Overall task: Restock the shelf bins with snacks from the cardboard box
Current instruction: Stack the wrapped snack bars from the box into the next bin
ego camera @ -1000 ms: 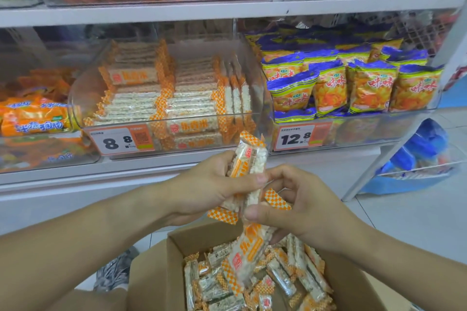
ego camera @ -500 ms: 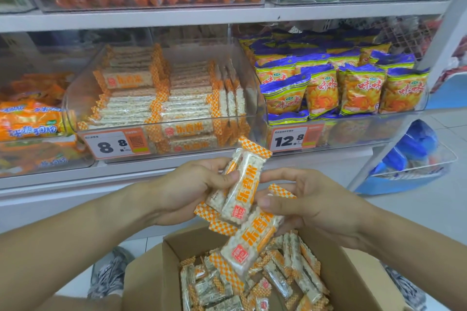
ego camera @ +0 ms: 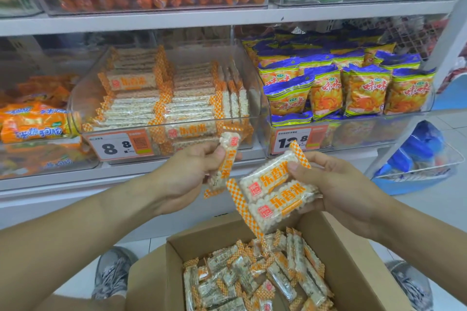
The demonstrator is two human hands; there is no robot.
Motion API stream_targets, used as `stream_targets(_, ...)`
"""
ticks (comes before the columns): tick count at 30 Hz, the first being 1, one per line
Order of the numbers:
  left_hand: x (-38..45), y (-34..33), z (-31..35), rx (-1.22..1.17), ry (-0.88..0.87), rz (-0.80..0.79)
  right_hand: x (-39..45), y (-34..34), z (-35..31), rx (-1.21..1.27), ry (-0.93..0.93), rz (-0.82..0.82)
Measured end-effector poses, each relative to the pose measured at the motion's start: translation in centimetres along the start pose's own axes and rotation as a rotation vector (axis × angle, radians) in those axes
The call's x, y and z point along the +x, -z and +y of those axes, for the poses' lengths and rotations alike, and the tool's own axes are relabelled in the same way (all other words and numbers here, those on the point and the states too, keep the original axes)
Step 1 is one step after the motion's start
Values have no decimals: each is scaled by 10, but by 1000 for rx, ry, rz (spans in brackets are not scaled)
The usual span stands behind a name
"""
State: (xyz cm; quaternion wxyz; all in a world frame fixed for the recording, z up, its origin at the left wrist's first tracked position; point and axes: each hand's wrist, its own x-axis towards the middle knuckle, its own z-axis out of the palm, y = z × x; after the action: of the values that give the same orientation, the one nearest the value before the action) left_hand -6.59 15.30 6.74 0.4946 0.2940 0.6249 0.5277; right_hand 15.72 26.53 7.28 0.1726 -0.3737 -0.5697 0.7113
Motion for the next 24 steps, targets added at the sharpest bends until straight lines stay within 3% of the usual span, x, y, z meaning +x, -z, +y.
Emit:
stream_targets(8, -1, 4, -1, -224, -42, -42, 7, 3, 4, 111, -50, 92)
stream_targets(13, -9, -3, 10, -352, 16, -168, 6, -4, 7, 129, -66, 100)
stream_targets(18, -6, -6, 8, -94, -72, 28, 5, -8, 9, 166, -63, 109)
stream_targets(24, -9, -6, 12, -301, -24, -25, 6, -14, 10, 213, -40, 152)
